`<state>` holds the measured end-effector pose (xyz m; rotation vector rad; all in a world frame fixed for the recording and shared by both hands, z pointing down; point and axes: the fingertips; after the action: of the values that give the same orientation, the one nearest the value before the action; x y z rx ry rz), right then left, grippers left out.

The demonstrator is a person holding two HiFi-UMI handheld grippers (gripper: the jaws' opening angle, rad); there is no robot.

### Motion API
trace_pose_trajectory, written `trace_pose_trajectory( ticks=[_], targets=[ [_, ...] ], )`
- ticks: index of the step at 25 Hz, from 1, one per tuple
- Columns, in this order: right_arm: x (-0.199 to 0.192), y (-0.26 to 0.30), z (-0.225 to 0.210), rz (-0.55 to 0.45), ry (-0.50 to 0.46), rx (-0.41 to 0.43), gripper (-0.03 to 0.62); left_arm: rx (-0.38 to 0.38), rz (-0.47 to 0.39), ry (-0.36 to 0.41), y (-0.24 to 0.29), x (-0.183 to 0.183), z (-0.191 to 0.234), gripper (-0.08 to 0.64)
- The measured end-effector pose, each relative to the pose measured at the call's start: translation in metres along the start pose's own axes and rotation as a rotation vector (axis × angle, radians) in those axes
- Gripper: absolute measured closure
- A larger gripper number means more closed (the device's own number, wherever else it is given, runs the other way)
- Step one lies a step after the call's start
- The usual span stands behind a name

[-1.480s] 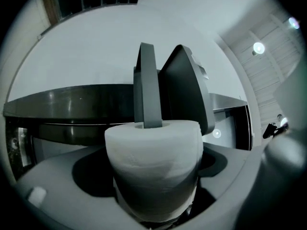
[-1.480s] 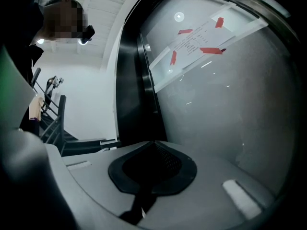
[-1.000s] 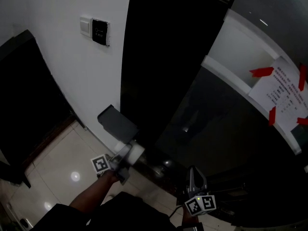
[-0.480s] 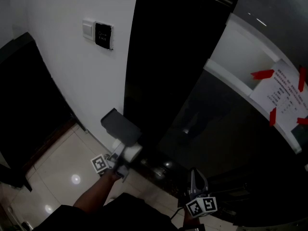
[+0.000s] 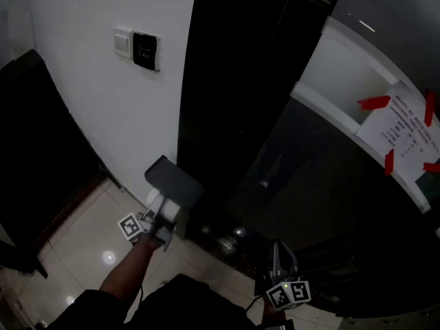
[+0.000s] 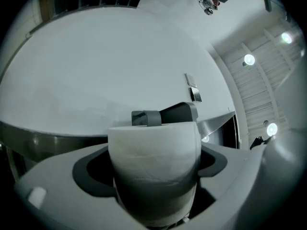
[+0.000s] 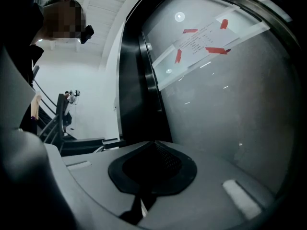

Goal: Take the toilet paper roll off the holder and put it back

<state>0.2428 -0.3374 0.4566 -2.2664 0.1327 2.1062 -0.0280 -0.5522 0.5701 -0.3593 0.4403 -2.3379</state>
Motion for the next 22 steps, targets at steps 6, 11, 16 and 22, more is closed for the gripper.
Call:
trace_pose_trajectory(
  ticks=[6, 11, 16, 22],
  targets=[
    [0.0, 0.01, 0.009, -0.003, -0.004, 0.019, 0.578, 0.013, 0.005, 0.007, 0.001, 0.01, -0.003, 0.083],
    [0.001, 0.018, 0.016, -0.004, -0.006, 0.046, 0.578, 0.04, 0.009, 0.048, 0.002, 0.008, -0.002, 0.081],
    [0.0, 0.031, 0.027, 0.001, -0.012, 0.092, 0.578, 0.089, -0.003, 0.085, -0.006, 0.004, -0.002, 0.08],
    [-0.003, 0.053, 0.053, 0.009, -0.02, 0.189, 0.578, 0.139, -0.042, 0.125, -0.036, 0.013, -0.014, 0.08]
  ],
)
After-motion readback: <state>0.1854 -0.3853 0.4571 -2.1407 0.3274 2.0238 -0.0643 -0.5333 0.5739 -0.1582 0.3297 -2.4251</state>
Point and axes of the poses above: the fingertips, and each gripper's own axes: y forward along the fingers, z to its left, x out of its top, and after that the axes turned 9 degrees about -y, right-handed
